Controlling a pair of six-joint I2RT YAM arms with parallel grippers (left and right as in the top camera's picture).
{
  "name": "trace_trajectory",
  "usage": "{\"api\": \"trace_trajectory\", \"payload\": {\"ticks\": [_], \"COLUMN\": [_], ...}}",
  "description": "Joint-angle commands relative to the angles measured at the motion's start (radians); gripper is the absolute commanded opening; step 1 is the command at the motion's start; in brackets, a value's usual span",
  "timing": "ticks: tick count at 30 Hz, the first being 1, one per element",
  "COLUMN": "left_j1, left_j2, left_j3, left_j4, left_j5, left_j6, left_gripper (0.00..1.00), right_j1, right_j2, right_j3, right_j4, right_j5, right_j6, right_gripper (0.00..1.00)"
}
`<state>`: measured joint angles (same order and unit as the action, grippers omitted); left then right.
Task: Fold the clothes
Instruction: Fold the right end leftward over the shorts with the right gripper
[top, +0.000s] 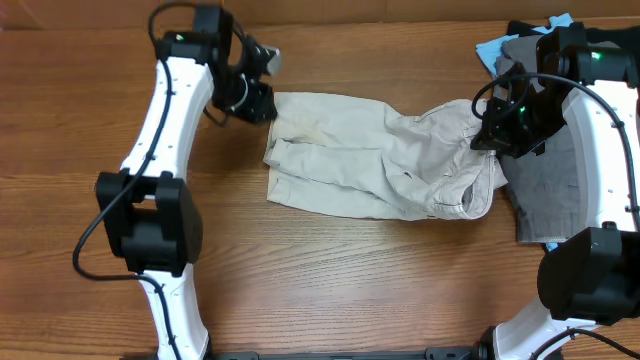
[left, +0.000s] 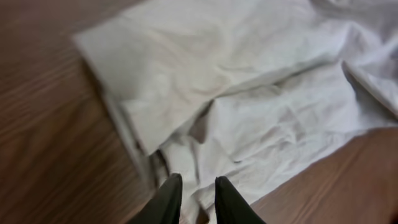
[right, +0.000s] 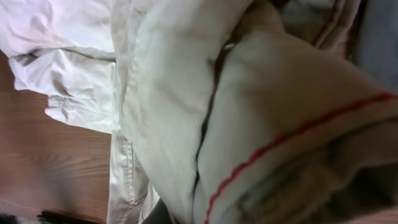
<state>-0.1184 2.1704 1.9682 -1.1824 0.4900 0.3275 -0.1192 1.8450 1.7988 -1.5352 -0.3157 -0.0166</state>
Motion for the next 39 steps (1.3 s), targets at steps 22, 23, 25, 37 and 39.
{"api": "trace_trajectory", "payload": {"ticks": [22,23,25,37,39], "left_j1": [-0.013,-0.013,-0.013,-0.018,-0.021], "left_j2": [0.296,0.307,0.318,0.323,0.323], "left_j3": [-0.082,-0.082,-0.082,-0.082,-0.082], "left_j4": [0.075,0.082,0.090,0.089,0.087], "left_j5": [0.074,0.066,0.040,0.030,0.031], "left_j6": [-0.072,-0.097,-0.138,-0.175,-0.175], "left_gripper": [0.04,0.04,0.04,0.04,0.04], "right_j1": [-0.001,0.007,0.031,0.492,0.532], "right_j2": [-0.016,-0.016,-0.016,0.098,0.153], "right_j3": [0.050,0.056,0.063,0.057,0.057], "right_j4": [0.029,0.042,0.076,0.543,0.602], "right_j5": [-0.122,-0.133,-0.135,0.152,0.165], "right_j6": [-0.024,0.005,0.063,0.491,0.511], "right_gripper": [0.04,0.04,0.04,0.04,0.04]}}
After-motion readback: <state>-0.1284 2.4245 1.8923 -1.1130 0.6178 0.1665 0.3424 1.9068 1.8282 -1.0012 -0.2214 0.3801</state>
